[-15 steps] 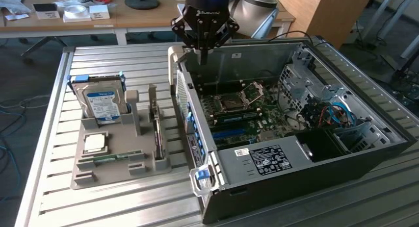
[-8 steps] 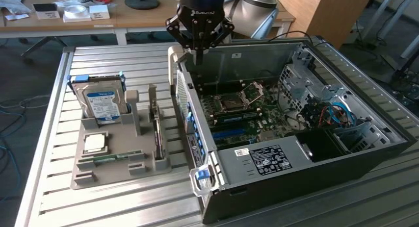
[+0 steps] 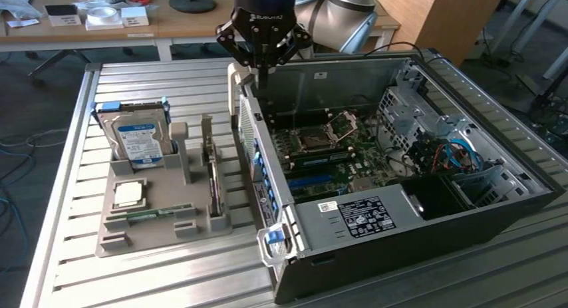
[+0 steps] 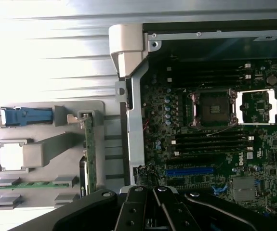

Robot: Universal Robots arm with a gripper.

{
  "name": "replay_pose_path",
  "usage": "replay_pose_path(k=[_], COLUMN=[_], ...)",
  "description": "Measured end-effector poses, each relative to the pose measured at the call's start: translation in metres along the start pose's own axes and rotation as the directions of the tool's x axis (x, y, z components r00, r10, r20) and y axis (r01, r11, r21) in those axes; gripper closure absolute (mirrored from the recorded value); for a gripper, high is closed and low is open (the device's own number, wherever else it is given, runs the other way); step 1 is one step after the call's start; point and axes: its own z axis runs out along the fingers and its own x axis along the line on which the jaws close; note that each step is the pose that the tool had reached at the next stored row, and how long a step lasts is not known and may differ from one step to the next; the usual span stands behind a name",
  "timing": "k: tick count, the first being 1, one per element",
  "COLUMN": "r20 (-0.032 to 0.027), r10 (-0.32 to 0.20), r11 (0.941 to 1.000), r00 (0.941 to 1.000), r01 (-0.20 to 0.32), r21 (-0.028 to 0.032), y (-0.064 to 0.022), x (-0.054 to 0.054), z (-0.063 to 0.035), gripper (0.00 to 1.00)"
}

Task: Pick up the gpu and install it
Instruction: 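Reach for the gpu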

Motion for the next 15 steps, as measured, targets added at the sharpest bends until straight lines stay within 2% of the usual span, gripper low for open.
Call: replay_pose_path(k=[15], r20=[0.0000], r10=[0.000], r11=[1.0000], r00=[1.0000], r01=[0.000], r21=[0.0000], y=[-0.0007], x=[0.020], z=[-0.0005], gripper=[0.89])
